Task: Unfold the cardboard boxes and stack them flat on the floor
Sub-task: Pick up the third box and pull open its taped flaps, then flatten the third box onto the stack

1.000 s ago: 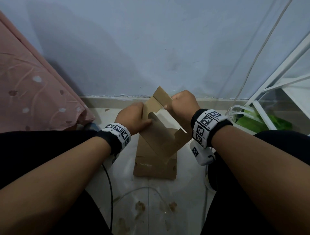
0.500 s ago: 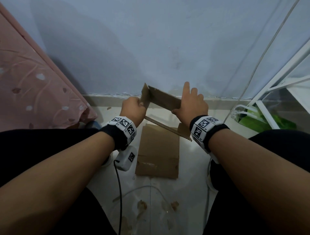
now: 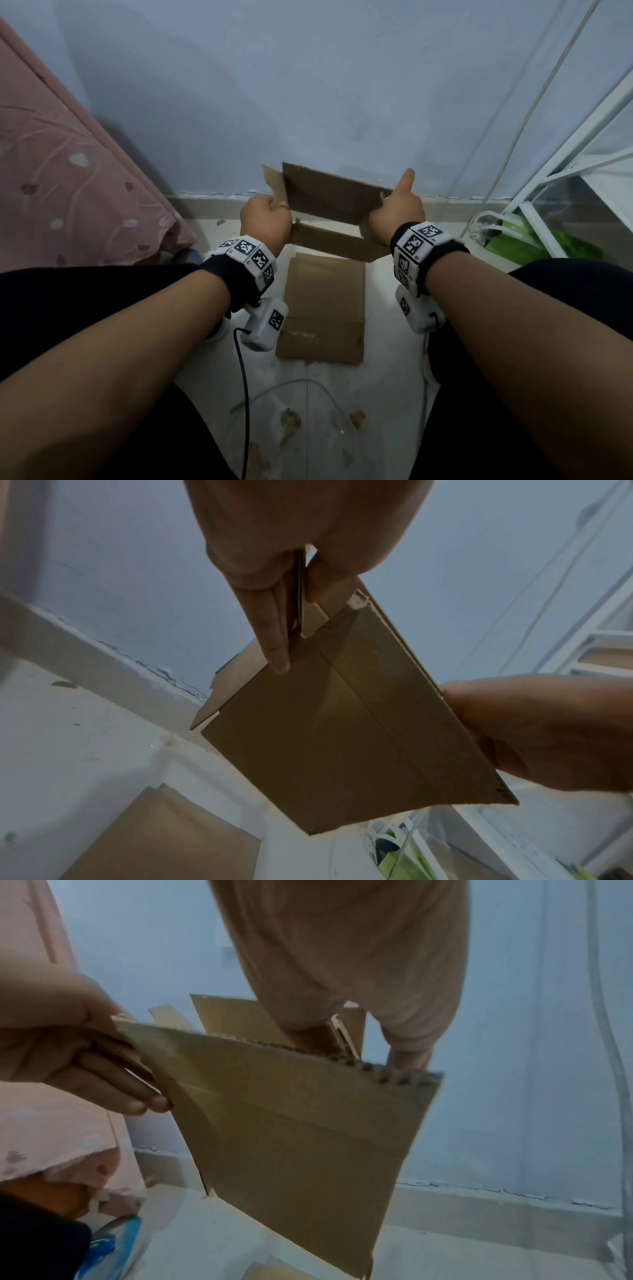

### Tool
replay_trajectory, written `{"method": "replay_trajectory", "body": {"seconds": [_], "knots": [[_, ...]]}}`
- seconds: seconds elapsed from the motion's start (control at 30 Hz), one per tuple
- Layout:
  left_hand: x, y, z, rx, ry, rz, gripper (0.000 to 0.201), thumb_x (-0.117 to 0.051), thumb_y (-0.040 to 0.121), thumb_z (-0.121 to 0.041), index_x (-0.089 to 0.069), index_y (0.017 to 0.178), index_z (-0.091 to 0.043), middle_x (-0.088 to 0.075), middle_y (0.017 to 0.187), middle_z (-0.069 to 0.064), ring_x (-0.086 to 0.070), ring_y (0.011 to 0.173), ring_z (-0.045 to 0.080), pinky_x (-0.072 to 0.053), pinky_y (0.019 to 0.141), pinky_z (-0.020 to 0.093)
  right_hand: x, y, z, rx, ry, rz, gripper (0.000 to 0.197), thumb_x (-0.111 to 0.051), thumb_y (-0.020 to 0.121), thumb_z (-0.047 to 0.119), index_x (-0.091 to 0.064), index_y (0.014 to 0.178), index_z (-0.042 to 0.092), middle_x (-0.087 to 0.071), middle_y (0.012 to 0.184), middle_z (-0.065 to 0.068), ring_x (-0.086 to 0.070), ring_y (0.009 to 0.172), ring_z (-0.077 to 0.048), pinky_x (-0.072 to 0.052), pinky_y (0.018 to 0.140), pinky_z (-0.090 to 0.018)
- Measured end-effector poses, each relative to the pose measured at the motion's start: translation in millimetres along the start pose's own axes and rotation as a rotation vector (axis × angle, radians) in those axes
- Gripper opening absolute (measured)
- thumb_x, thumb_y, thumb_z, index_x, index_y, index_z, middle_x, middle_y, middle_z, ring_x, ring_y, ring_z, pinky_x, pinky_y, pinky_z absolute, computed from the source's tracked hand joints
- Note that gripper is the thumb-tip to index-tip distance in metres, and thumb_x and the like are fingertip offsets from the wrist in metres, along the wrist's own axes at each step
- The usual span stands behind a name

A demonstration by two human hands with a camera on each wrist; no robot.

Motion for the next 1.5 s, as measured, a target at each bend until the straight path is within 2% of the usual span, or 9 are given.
{"method": "replay_trajectory", "body": {"seconds": [0.1, 0.17, 0.33, 0.5, 0.77, 0.97, 1.1, 1.33, 1.5], "knots": [[7.7, 2.8, 6.6, 0.085, -0.115, -0.038, 0.029, -0.054, 0.094, -0.017, -0.062, 0.119, -0.005, -0.069, 0.104, 0.027, -0.074, 0.081, 0.043, -0.063, 0.073, 0.055, -5.7, -9.4, 22.0, 0.176, -0.096, 0.073, 0.011, -0.052, 0.091, 0.003, -0.058, 0.100, 0.007, -0.063, 0.101, -0.017, -0.058, 0.092, -0.032, -0.038, 0.070, -0.030], [9.2, 3.4, 5.4, 0.131, -0.236, -0.050, 0.025, -0.053, 0.100, -0.020, -0.062, 0.109, 0.001, -0.071, 0.097, 0.024, -0.073, 0.081, 0.037, -0.063, 0.075, 0.053, -17.5, -18.1, 37.3, 0.322, -0.177, 0.129, 0.022, -0.050, 0.086, -0.003, -0.055, 0.071, 0.013, -0.058, 0.084, -0.012, -0.057, 0.085, -0.030, -0.039, 0.068, -0.030], [-2.4, -2.1, 3.7, 0.211, -0.470, 0.071, 0.057, -0.065, 0.088, -0.061, -0.058, 0.119, -0.014, -0.065, 0.106, 0.009, -0.072, 0.093, 0.030, -0.063, 0.073, 0.052, -46.6, -44.3, 56.5, 0.585, -0.365, 0.243, 0.022, -0.049, 0.080, -0.004, -0.057, 0.075, 0.016, -0.051, 0.068, -0.001, -0.054, 0.075, -0.028, -0.035, 0.062, -0.029], [-1.8, 6.3, 7.4, 0.105, -0.260, 0.018, 0.030, -0.061, 0.088, 0.002, -0.053, 0.111, -0.015, -0.067, 0.108, 0.018, -0.072, 0.092, 0.036, -0.064, 0.070, 0.050, -77.0, -69.0, 61.1, 0.789, -0.489, 0.438, 0.023, -0.050, 0.098, 0.025, -0.061, 0.118, 0.023, -0.066, 0.115, -0.007, -0.060, 0.108, -0.029, -0.051, 0.086, -0.042], [9.0, 10.5, -4.6, -0.037, -0.141, -0.031, 0.034, -0.045, 0.092, 0.012, -0.064, 0.104, -0.013, -0.062, 0.082, -0.002, -0.057, 0.068, 0.013, -0.045, 0.046, 0.008, -46.2, -9.5, 19.6, 0.349, -0.462, 0.228, 0.039, -0.050, 0.095, 0.023, -0.045, 0.131, 0.006, -0.054, 0.132, -0.017, -0.050, 0.125, -0.037, -0.048, 0.098, -0.046], [8.2, 8.5, -16.6, -0.088, -0.128, 0.024, 0.034, -0.050, 0.092, 0.009, -0.059, 0.109, -0.019, -0.066, 0.105, 0.004, -0.061, 0.090, 0.019, -0.049, 0.067, 0.020, -23.9, 4.2, -18.8, -0.058, 0.116, 0.419, 0.041, -0.040, 0.107, 0.015, -0.047, 0.143, -0.005, -0.048, 0.146, -0.025, -0.047, 0.134, -0.038, -0.039, 0.108, -0.041], [8.1, 9.2, -16.5, -0.086, -0.125, 0.027, 0.031, -0.050, 0.091, 0.010, -0.061, 0.106, -0.016, -0.065, 0.104, 0.007, -0.060, 0.085, 0.018, -0.050, 0.071, 0.022, -36.3, 3.6, -36.1, -0.216, 0.322, 0.457, 0.030, -0.061, 0.096, 0.026, -0.065, 0.121, 0.010, -0.067, 0.122, -0.009, -0.063, 0.114, -0.030, -0.050, 0.098, -0.047], [26.2, 13.0, -8.7, -0.101, 0.017, -0.145, 0.027, -0.048, 0.087, 0.002, -0.068, 0.098, -0.012, -0.067, 0.085, -0.002, -0.060, 0.072, 0.012, -0.047, 0.055, 0.016, -23.6, 19.4, -15.8, 0.003, 0.206, 0.206, 0.033, -0.080, 0.082, 0.035, -0.060, 0.070, 0.011, -0.065, 0.079, -0.006, -0.067, 0.087, -0.029, -0.059, 0.082, -0.043], [23.5, 7.8, -10.6, -0.133, 0.148, -0.162, 0.019, -0.053, 0.082, -0.001, -0.067, 0.094, -0.005, -0.069, 0.090, 0.004, -0.060, 0.071, 0.013, -0.043, 0.053, 0.017, -13.4, 10.3, -3.0, 0.098, -0.022, 0.024, 0.038, -0.077, 0.078, 0.029, -0.049, 0.060, 0.011, -0.051, 0.059, -0.003, -0.054, 0.059, -0.024, -0.036, 0.049, -0.027]]}}
Point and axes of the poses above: each hand's wrist, its own y-axis towards the middle knuckle, its own x-axis out of the back of the hand, z = x × y, the point moved 9 cm from there along y, towards the middle knuckle
